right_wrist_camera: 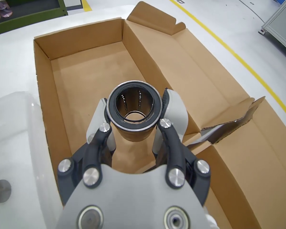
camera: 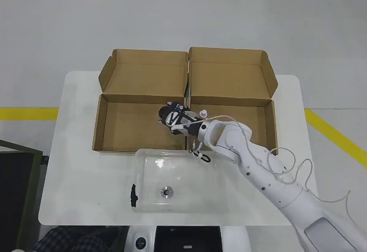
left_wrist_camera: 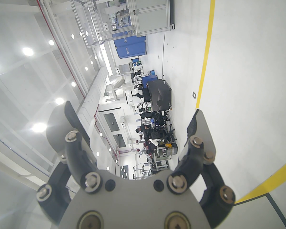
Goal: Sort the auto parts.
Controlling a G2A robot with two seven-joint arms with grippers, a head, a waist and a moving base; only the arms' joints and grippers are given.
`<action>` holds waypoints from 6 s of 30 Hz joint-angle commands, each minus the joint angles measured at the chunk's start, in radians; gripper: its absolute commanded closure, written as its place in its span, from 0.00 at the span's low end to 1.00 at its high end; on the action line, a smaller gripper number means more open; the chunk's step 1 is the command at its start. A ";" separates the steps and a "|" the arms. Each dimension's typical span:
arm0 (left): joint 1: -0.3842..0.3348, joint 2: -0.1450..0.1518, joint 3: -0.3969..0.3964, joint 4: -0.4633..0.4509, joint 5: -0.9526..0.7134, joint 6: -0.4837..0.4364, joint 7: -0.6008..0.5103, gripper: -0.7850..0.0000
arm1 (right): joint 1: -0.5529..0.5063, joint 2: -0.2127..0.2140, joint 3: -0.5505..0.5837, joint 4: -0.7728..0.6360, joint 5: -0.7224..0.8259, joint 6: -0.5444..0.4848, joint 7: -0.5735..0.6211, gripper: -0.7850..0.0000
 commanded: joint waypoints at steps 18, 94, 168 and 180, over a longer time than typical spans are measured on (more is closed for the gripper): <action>0.000 0.000 0.000 0.000 0.000 0.000 0.000 0.00 | 0.100 -0.087 -0.096 0.197 -0.061 0.037 0.036 0.73; 0.000 0.000 0.000 0.000 0.000 0.000 0.000 0.00 | -0.429 0.057 0.185 -0.425 -0.183 -0.628 0.180 0.33; 0.000 0.000 0.000 0.000 0.000 0.000 0.000 0.00 | -0.372 0.068 0.211 -0.347 0.210 -0.432 0.040 1.00; 0.000 0.000 0.000 0.000 0.000 0.000 0.000 0.00 | -0.394 0.067 0.264 -0.344 0.358 -0.370 -0.074 1.00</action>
